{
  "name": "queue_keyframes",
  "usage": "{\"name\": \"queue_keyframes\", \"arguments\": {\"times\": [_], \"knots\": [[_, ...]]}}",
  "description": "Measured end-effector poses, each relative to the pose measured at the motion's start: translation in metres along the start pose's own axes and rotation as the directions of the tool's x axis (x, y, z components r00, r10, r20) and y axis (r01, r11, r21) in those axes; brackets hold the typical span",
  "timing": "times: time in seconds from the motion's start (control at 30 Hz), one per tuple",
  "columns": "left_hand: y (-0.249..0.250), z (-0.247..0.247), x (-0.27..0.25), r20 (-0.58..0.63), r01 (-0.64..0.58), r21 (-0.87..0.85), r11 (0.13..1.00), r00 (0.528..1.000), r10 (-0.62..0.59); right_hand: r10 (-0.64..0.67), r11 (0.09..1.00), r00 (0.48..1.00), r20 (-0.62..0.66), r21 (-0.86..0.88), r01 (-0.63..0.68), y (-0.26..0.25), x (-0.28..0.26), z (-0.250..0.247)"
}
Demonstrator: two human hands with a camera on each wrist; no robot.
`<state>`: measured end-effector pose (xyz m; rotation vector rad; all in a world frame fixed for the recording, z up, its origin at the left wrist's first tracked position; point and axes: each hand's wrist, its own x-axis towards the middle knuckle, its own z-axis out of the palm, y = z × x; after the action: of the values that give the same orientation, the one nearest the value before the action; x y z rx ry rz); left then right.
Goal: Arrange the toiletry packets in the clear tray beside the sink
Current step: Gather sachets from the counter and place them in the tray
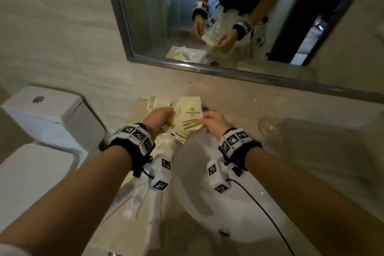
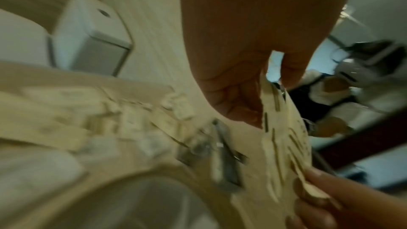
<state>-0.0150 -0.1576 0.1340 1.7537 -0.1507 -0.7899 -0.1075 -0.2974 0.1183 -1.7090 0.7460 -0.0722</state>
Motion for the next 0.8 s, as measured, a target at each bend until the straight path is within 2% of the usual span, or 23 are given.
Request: {"name": "queue_keyframes", "arguments": {"times": [0.1,0.2,0.3,0.37,0.47,0.57,0.67,0.8], "knots": [[0.029,0.054,-0.004,0.172,-0.060,0.020,0.998,0.984,0.055,-0.011,1.000,0.995,-0.103,-0.003,0.011,0.004,-0.014,-0.053],[0.047,0.117,-0.008,0.270,-0.133,0.136,0.982,0.958,0.093,-0.024,1.000,0.974,-0.227,-0.012,0.022,0.017,-0.035,-0.109],[0.056,0.175,-0.015,0.328,-0.188,0.176,0.966,0.937,0.122,0.017,1.000,0.944,-0.330,0.025,-0.009,0.040,-0.055,-0.157],[0.056,0.209,-0.020,0.352,-0.227,0.187,0.956,0.924,0.150,0.081,0.996,0.911,-0.404,0.062,-0.061,0.063,-0.067,-0.186],[0.046,0.257,-0.027,0.425,-0.244,0.200,0.949,0.894,0.140,0.241,0.969,0.822,-0.517,0.173,-0.176,0.110,-0.082,-0.226],[0.029,0.294,-0.028,0.462,-0.211,0.206,0.955,0.882,0.095,0.430,0.896,0.740,-0.517,0.346,-0.279,0.163,-0.092,-0.255],[0.005,0.315,-0.023,0.431,-0.154,0.210,0.965,0.901,0.050,0.544,0.827,0.689,-0.478,0.442,-0.346,0.205,-0.101,-0.266],[-0.025,0.328,-0.014,0.412,-0.076,0.222,0.972,0.911,-0.024,0.647,0.737,0.626,-0.435,0.569,-0.365,0.248,-0.093,-0.268]]}}
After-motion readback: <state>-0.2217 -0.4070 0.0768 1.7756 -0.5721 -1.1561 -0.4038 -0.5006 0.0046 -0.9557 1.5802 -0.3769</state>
